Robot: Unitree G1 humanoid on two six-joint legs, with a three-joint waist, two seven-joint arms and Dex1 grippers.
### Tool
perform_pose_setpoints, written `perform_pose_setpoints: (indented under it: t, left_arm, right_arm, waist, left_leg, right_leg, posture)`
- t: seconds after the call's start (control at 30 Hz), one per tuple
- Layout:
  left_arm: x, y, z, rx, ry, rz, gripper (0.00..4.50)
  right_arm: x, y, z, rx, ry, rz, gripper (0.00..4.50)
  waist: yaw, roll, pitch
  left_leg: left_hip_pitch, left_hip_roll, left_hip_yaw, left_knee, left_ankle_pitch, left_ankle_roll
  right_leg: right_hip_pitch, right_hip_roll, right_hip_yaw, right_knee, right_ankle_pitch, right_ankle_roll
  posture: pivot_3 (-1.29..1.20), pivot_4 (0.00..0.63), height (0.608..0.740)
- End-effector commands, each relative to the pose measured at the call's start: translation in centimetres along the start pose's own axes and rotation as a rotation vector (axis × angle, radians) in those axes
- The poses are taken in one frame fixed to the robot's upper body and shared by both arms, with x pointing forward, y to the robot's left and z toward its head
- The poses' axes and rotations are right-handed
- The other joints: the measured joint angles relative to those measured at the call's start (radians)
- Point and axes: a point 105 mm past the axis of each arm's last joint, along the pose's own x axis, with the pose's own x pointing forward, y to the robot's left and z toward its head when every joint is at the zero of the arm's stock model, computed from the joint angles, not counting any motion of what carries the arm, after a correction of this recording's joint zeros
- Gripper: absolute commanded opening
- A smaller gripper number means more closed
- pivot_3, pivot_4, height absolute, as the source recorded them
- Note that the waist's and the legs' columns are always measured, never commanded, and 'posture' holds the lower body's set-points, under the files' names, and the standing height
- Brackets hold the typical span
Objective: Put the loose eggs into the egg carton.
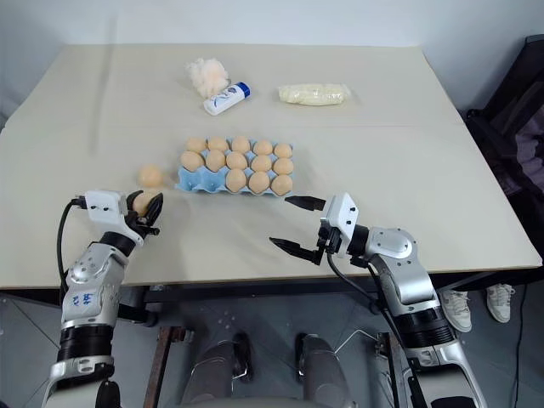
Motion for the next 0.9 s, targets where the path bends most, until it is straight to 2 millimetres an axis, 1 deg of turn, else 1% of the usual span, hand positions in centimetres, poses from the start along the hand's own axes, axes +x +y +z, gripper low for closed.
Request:
perform_pose_setpoints:
  t: [0.03,0.1,0.17,0.27,0.37,0.43,0.57,0.63,0.67,0.77,0.8,0.83,0.9]
  left_arm:
    - [-0.4,-2.4,3.7,0.065,-0.147,-0.144,2.01]
    - [-0.2,-3.7,4.5,0.051,-0.178,-0.199,2.01]
    - [0.6,-4.8,4.8,0.04,-0.187,-0.245,2.01]
    - [2.6,-6.8,5.1,0.015,-0.186,-0.309,2.01]
    - [4.9,-8.0,4.8,-0.024,-0.15,-0.324,2.01]
    - [6.1,-8.8,5.0,-0.043,-0.147,-0.338,2.01]
    - [7.0,-10.3,5.5,-0.053,-0.165,-0.404,2.01]
    - [7.0,-10.5,5.5,-0.064,-0.166,-0.426,2.57]
    - [7.0,-10.5,5.5,-0.059,-0.163,-0.431,2.75]
    - [7.0,-9.9,5.5,-0.025,-0.165,-0.413,3.73]
    - [7.0,-9.2,5.6,-0.017,-0.169,-0.387,4.03]
    - [6.3,-7.6,6.0,0.002,-0.197,-0.34,4.36]
    - [5.0,-5.4,6.4,0.023,-0.227,-0.283,4.36]
  right_arm:
    - [-0.1,-0.1,0.9,-0.037,-0.023,-0.006,4.5]
    - [-0.1,-0.1,0.9,-0.036,-0.022,-0.008,4.5]
    - [0.0,-0.1,0.9,-0.037,-0.021,-0.008,4.5]
    - [0.1,-0.2,0.8,-0.041,-0.02,-0.009,4.5]
    - [0.2,-0.1,0.9,-0.043,-0.021,-0.011,4.5]
    - [0.3,-0.1,0.9,-0.044,-0.021,-0.014,4.5]
    - [0.2,-0.1,0.9,-0.045,-0.02,-0.026,4.5]
    - [0.1,-0.1,1.0,-0.045,-0.022,-0.036,4.5]
    - [0.1,-0.1,1.0,-0.043,-0.023,-0.04,4.5]
    - [0.1,0.1,0.8,-0.039,-0.023,-0.044,4.5]
    - [0.2,0.2,0.7,-0.036,-0.025,-0.044,4.5]
    - [0.3,0.3,0.7,-0.032,-0.029,-0.042,4.5]
    - [0.5,0.4,0.7,-0.029,-0.032,-0.04,4.5]
  waist:
    - [0.0,0.0,0.0]
    - [0.007,0.0,0.0]
    - [0.011,0.001,0.0]
    - [0.017,0.001,0.0]
    - [0.024,0.001,0.0]
    - [0.025,0.001,0.0]
    - [0.021,0.001,0.0]
    - [0.023,0.001,0.0]
    - [0.023,0.001,0.0]
    - [0.023,0.001,0.0]
    - [0.023,0.001,0.0]
    - [0.021,0.001,0.0]
    - [0.011,0.001,-0.001]
  left_leg:
    - [0.0,0.0,0.0,-0.001,0.0,0.0]
    - [0.0,0.0,0.0,-0.002,0.0,0.0]
    - [0.0,0.001,0.0,-0.002,0.0,0.0]
    - [0.0,0.0,0.0,-0.001,0.0,0.0]
    - [0.0,0.0,0.0,0.001,0.0,0.0]
    - [0.0,-0.001,0.0,0.002,0.0,0.0]
    - [0.0,-0.002,0.0,0.003,0.0,0.002]
    - [0.0,-0.002,0.0,0.003,0.0,0.002]
    - [0.0,-0.001,0.0,0.003,0.0,0.002]
    - [0.0,0.0,0.0,0.004,0.001,0.002]
    - [0.0,0.0,0.0,0.004,0.001,0.002]
    - [0.0,0.0,0.0,0.004,0.001,0.002]
    - [0.001,0.001,0.0,0.005,0.001,0.002]
  right_leg:
    - [0.0,0.0,0.001,0.0,0.0,0.0]
    - [0.0,0.0,0.002,0.0,0.0,0.0]
    - [0.0,0.0,0.003,0.0,-0.001,0.0]
    - [0.0,0.0,0.002,0.0,-0.001,0.0]
    - [0.0,0.0,0.001,0.0,0.0,0.0]
    - [0.001,0.0,-0.002,0.0,0.0,0.001]
    - [0.0,0.0,-0.001,0.0,0.002,0.005]
    - [0.0,0.001,-0.002,0.001,0.002,0.005]
    - [0.0,0.001,-0.002,0.002,0.001,0.004]
    - [0.0,0.002,-0.002,0.003,0.001,0.004]
    - [0.0,0.003,-0.002,0.003,0.001,0.004]
    - [0.0,0.003,-0.002,0.004,0.001,0.004]
    - [0.0,0.003,-0.001,0.004,0.001,0.004]
  posture:
    - [0.0,0.15,0.74]
    - [0.0,0.15,0.74]
    - [0.0,0.15,0.74]
    - [0.0,0.15,0.74]
    - [0.0,0.15,0.74]
    - [0.0,0.15,0.74]
    - [0.0,0.15,0.74]
    - [0.0,0.15,0.74]
    - [0.0,0.15,0.74]
    - [0.0,0.15,0.74]
    - [0.0,0.15,0.74]
    - [0.0,0.15,0.74]
    - [0.0,0.15,0.74]
